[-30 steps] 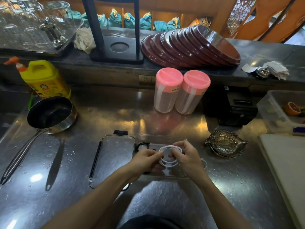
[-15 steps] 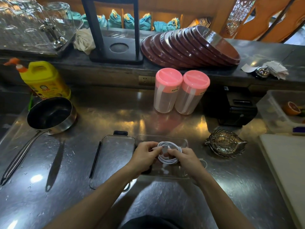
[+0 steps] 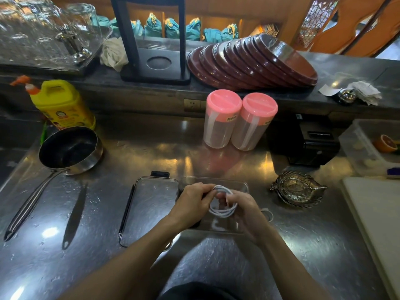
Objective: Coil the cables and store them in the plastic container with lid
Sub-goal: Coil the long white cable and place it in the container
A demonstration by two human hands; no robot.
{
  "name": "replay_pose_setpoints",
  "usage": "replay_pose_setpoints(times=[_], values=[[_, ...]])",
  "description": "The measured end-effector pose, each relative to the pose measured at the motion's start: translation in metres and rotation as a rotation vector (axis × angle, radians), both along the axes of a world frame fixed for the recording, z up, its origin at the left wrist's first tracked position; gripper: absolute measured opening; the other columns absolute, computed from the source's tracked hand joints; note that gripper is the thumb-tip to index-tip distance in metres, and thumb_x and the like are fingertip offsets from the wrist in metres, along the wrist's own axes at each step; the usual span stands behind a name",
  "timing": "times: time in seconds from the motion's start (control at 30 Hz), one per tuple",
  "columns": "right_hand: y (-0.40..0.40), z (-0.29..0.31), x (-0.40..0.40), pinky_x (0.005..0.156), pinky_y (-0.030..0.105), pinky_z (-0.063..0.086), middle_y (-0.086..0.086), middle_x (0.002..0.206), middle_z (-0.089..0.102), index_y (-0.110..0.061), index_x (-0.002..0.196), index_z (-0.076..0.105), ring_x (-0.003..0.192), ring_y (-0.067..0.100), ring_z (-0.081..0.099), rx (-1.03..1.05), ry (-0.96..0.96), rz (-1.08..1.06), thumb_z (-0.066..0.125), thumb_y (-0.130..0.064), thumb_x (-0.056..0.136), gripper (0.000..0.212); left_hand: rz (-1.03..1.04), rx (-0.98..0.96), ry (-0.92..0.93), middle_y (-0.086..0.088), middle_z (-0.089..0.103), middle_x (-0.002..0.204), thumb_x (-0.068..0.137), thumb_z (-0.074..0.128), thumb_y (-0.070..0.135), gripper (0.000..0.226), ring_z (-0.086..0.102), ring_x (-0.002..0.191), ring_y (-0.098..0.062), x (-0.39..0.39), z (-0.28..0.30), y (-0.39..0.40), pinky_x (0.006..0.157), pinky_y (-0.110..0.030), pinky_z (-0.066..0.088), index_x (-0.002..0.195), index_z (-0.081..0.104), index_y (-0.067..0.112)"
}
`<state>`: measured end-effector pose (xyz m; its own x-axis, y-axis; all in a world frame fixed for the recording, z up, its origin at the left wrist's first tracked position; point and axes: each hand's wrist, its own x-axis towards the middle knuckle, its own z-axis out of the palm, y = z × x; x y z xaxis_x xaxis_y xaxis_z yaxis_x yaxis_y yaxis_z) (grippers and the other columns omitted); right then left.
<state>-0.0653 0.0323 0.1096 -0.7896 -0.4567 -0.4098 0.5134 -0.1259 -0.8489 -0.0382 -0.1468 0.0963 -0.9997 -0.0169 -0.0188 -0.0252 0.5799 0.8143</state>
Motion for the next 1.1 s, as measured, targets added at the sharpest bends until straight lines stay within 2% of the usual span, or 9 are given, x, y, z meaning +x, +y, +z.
replay_pose_setpoints(times=[0.13,0.23,0.3,0.4,0.5,0.6,0.77,1.0,1.1], values=[[0.011,0.001,-0.004,0.081,0.036,0.056,0.013,0.094,0.075,-0.003,0.112,0.075,0.087,0.025,0.071,0.045,0.101,0.127,0.065,-0.004,0.08,0.034,0.028,-0.035,0.013,0.002,0.069,0.089,0.101,0.057,0.028,0.024,0.063,0.081,-0.008,0.003,0.002,0.004,0.076,-0.024,0.051,0.118,0.073,0.028],[0.007,0.007,-0.006,0.086,0.035,0.057,0.007,0.097,0.078,-0.011,0.116,0.074,0.091,0.02,0.072,0.208,0.245,0.178,0.059,0.006,0.092,0.033,0.085,-0.072,0.03,0.001,0.07,0.09,0.102,0.054,0.029,0.024,0.062,0.08,-0.01,0.006,-0.001,0.007,0.072,-0.026,0.051,0.118,0.073,0.029],[0.002,0.01,-0.004,0.084,0.031,0.06,0.002,0.097,0.079,-0.017,0.118,0.067,0.091,0.016,0.075,0.329,0.293,0.139,0.057,0.006,0.095,0.034,0.134,-0.101,0.06,0.0,0.068,0.088,0.103,0.053,0.028,0.024,0.062,0.077,-0.012,0.007,-0.004,0.01,0.069,-0.026,0.05,0.117,0.072,0.026],[-0.002,0.005,-0.002,0.079,0.04,0.062,0.009,0.1,0.079,-0.009,0.114,0.06,0.09,0.024,0.077,0.466,0.295,0.041,0.063,-0.002,0.096,0.019,0.178,-0.153,0.111,-0.003,0.066,0.088,0.103,0.051,0.028,0.023,0.063,0.078,-0.016,0.005,-0.008,0.012,0.073,-0.033,0.055,0.114,0.071,0.021],[-0.003,0.007,-0.002,0.08,0.04,0.061,0.01,0.093,0.08,-0.005,0.106,0.071,0.087,0.026,0.077,0.411,0.237,0.008,0.065,-0.001,0.095,0.014,0.182,-0.19,0.127,-0.004,0.068,0.093,0.104,0.046,0.031,0.027,0.066,0.081,-0.018,0.004,-0.01,0.011,0.076,-0.039,0.057,0.114,0.068,0.02],[-0.001,0.012,-0.004,0.074,0.029,0.061,0.012,0.091,0.08,-0.005,0.105,0.078,0.08,0.021,0.075,0.275,0.121,0.013,0.061,0.006,0.093,0.023,0.179,-0.215,0.149,-0.006,0.07,0.102,0.104,0.046,0.031,0.029,0.068,0.088,-0.021,0.007,-0.01,0.011,0.079,-0.038,0.058,0.12,0.066,0.018],[-0.001,0.003,-0.001,0.064,0.026,0.059,0.019,0.081,0.074,0.002,0.096,0.079,0.066,0.02,0.069,0.109,-0.054,-0.076,0.056,0.014,0.089,0.027,0.133,-0.232,0.075,-0.004,0.065,0.087,0.105,0.048,0.031,0.029,0.063,0.077,-0.018,0.008,-0.012,0.013,0.074,-0.035,0.056,0.119,0.069,0.017],[-0.005,-0.003,0.002,0.074,0.026,0.059,0.008,0.096,0.076,-0.019,0.114,0.065,0.085,0.017,0.074,0.397,0.309,-0.015,0.07,0.005,0.088,0.035,0.061,-0.133,0.01,0.0,0.074,0.092,0.102,0.051,0.023,0.024,0.065,0.08,-0.011,0.007,-0.02,0.017,0.075,-0.032,0.056,0.107,0.074,0.018],[-0.002,-0.005,0.0,0.075,0.014,0.053,-0.007,0.093,0.074,-0.021,0.11,0.07,0.085,0.0,0.07,0.564,0.555,0.046,0.073,-0.008,0.092,0.022,0.049,-0.128,0.022,0.003,0.075,0.091,0.102,0.052,0.024,0.024,0.066,0.08,-0.009,0.005,-0.019,0.018,0.073,-0.027,0.054,0.109,0.075,0.021]])
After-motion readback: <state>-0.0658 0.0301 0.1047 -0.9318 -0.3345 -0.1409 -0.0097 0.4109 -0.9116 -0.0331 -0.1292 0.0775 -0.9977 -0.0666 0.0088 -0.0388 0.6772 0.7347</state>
